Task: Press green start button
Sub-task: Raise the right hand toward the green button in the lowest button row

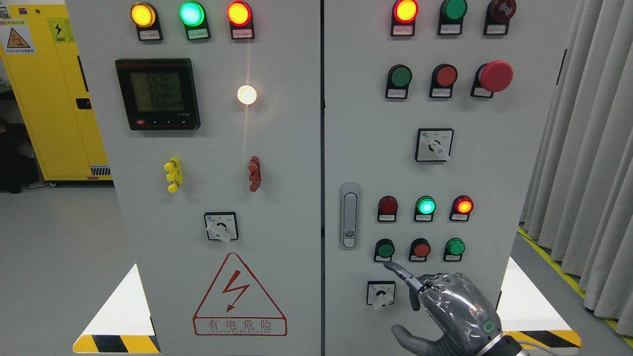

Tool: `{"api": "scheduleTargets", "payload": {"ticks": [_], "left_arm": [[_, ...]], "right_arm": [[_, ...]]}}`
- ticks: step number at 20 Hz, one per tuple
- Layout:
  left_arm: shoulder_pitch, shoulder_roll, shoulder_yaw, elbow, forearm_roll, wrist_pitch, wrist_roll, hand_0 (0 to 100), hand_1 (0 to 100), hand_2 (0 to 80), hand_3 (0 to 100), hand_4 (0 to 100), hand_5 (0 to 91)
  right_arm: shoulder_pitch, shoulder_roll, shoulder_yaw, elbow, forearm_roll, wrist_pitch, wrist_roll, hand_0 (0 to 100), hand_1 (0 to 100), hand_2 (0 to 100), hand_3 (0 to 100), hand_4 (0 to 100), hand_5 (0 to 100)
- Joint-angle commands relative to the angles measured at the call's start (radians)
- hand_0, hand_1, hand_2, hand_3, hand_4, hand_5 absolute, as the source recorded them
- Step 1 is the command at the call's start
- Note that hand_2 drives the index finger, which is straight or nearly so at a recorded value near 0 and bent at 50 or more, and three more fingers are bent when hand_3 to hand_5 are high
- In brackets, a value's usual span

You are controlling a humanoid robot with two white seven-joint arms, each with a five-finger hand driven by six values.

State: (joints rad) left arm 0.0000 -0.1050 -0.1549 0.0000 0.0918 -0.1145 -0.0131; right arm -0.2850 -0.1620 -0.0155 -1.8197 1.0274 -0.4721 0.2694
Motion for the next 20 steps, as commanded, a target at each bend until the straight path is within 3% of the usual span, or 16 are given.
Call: {"api": "scheduleTargets", "payload": {"ticks": [1,20], "left_arm": [[-0.012,-0.001,0.000,-0.028,0.000,-0.001,-0.001,12,56,0.0,0,0,0.0],[-0.012,-0.001,0.000,-0.028,0.000,-0.001,-0.001,12,56,0.0,0,0,0.0]], "right_arm": [[-0.029,0.001,0.026,0.065,0.002,0.001,0.001,37,60,0,72,79,76],[-0.065,0.001,0.028,0.115,-0.003,0.053,0.002,38,59,0,71,78,75]]}}
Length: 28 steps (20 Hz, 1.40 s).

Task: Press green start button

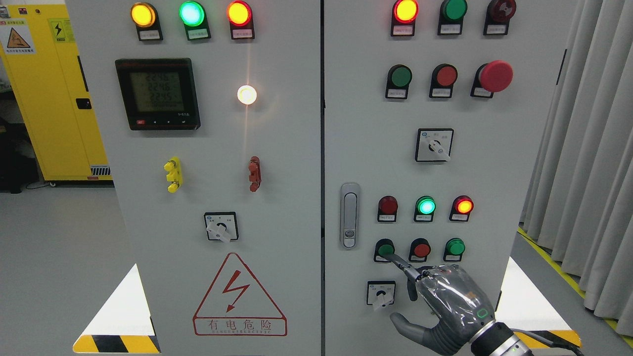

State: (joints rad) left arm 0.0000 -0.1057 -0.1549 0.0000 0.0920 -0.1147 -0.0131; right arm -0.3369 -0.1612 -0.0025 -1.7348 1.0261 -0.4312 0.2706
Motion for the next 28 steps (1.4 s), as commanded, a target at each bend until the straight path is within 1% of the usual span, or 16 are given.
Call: {"api": "scheduleTargets", "payload": {"ticks": [1,11,15,21,23,26,27,28], "left_arm": [[-0.012,0.000,0.000,-0.028,0.000,0.000,-0.001,12,56,0.0,0,0,0.0],[-0.012,0.000,0.000,-0.028,0.000,0.000,-0.001,12,56,0.0,0,0,0.0],[-0.012,0.000,0.000,-0.028,-0.001,0.000,-0.001,12,56,0.0,0,0,0.0],[-0.012,0.000,0.000,-0.028,0.000,0.000,-0.001,12,56,0.0,0,0,0.0],[-0.012,0.000,0.000,-0.028,0.000,0.000,-0.001,12,56,0.0,0,0,0.0],[-0.012,0.000,0.000,-0.028,0.000,0.001,-0.001,12,56,0.0,0,0,0.0],[-0.012,0.000,0.000,-0.028,0.000,0.000,-0.001,12,56,0.0,0,0,0.0],[-0.012,0.000,0.000,-0.028,-0.001,0.000,-0.001,12,56,0.0,0,0,0.0]], "right_arm": [[-0.020,0.000,0.015,0.035,-0.003,0.012,0.001,38,59,0,71,78,75],[-0.021,0.000,0.016,0.034,-0.008,0.012,-0.002,39,59,0,71,77,75],[-0.011,0.002,0.013,0.015,-0.011,0.009,-0.011,39,59,0,71,78,75],[0.035,0.002,-0.004,-0.048,-0.024,0.006,-0.019,40,59,0,68,76,74],[0.053,0.000,0.001,-0.061,-0.092,0.006,-0.037,41,58,0,74,77,69],[0.096,-0.001,0.004,-0.081,-0.173,0.006,-0.042,42,58,0,74,75,63],[0.108,-0.001,-0.001,-0.083,-0.184,0.006,-0.044,42,57,0,72,72,59],[0.114,-0.001,-0.004,-0.086,-0.198,0.006,-0.054,41,57,0,69,68,55]]}}
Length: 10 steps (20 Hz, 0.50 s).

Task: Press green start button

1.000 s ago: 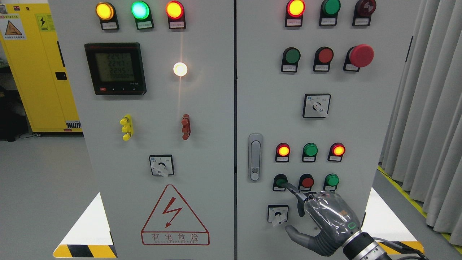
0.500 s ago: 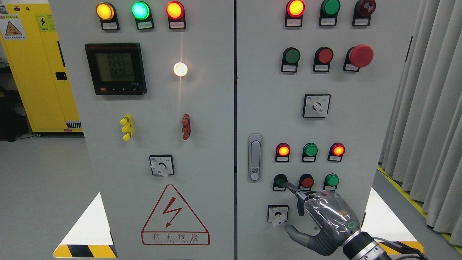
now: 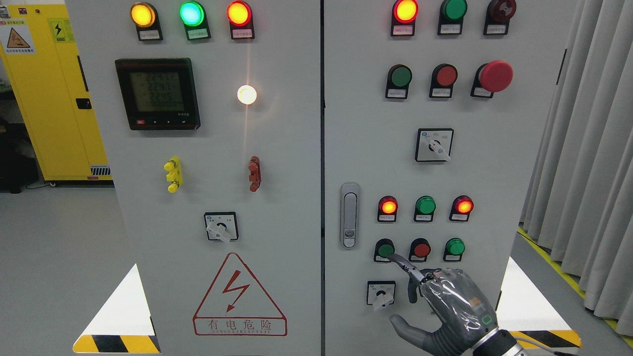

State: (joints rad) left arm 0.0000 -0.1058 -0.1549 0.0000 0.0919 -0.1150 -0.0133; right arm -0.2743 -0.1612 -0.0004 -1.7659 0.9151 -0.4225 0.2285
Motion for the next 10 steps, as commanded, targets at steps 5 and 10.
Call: {"api": "scheduleTargets", "payload": {"ticks": [5,10], "left_arm": [[-0.012,0.000,0.000,-0.028,0.000,0.000,0.000,12,56,0.0,0,0,0.0],[-0.012,0.000,0.000,-0.028,-0.001,0.000,0.000,12,56,0.0,0,0,0.0]], "right_arm": [[0.130,-0.006,-0.001,-0.066,-0.344,-0.002,-0.038,41,56,0,42,44,35],[0.158,-0.009,0.011,-0.069,-0.648,0.002,0.029,43,55,0,15,19,14]]}}
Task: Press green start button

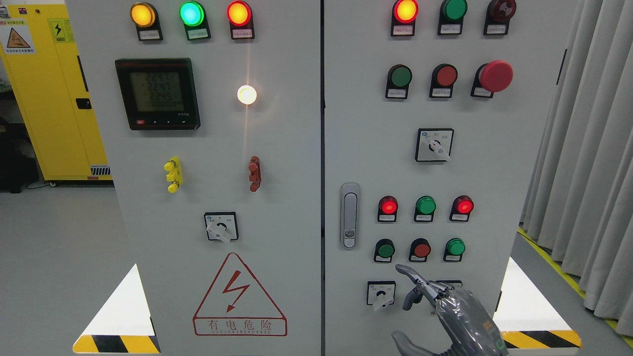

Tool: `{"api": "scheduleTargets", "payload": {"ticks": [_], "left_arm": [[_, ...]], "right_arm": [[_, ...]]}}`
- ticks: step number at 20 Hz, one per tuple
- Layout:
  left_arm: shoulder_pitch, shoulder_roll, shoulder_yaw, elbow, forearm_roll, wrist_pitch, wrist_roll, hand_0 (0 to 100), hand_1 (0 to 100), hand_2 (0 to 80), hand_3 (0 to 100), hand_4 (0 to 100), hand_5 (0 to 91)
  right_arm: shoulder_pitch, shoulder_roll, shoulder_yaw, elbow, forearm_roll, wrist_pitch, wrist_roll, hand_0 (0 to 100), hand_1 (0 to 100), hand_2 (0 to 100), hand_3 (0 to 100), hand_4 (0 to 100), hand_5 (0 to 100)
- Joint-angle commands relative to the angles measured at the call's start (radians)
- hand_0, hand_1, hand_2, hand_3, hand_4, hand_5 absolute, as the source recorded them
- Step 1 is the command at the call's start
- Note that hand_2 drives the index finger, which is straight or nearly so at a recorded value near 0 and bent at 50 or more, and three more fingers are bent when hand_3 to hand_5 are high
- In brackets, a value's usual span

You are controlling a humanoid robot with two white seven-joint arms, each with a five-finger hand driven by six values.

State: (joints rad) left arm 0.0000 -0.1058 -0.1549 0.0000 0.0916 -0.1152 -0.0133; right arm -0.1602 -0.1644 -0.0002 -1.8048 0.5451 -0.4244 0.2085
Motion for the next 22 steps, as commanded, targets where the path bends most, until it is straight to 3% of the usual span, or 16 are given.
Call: {"api": "scheduleTargets", "payload": {"ticks": [1,3,6,13,22], "left_arm": [[-0.012,0.000,0.000,-0.028,0.000,0.000,0.000,12,56,0.0,0,0,0.0],[-0.012,0.000,0.000,-0.028,0.000,0.000,0.000,12,56,0.0,0,0,0.0],[-0.012,0.000,0.000,-0.028,-0.001,0.000,0.000,12,56,0.0,0,0,0.0],[-0.012,0.000,0.000,-0.028,0.000,0.000,0.000,12,56,0.0,0,0,0.0],[-0.012,0.000,0.000,-0.028,0.000,0.000,0.000,12,56,0.0,0,0,0.0]], "right_arm": [[0.044,-0.006,0.011,-0.031,-0.318,0.004,0.083,44,54,0,10,15,9],[0.053,-0.006,0.015,-0.033,-0.370,0.004,0.109,45,54,0,6,13,5],[0.070,-0.007,0.063,-0.056,-0.476,0.016,0.112,53,51,0,0,8,0],[0.073,-0.024,0.089,-0.111,-0.648,0.151,0.112,36,50,0,0,9,0],[0.085,-0.024,0.091,-0.113,-0.648,0.154,0.114,31,50,0,1,11,0]]}}
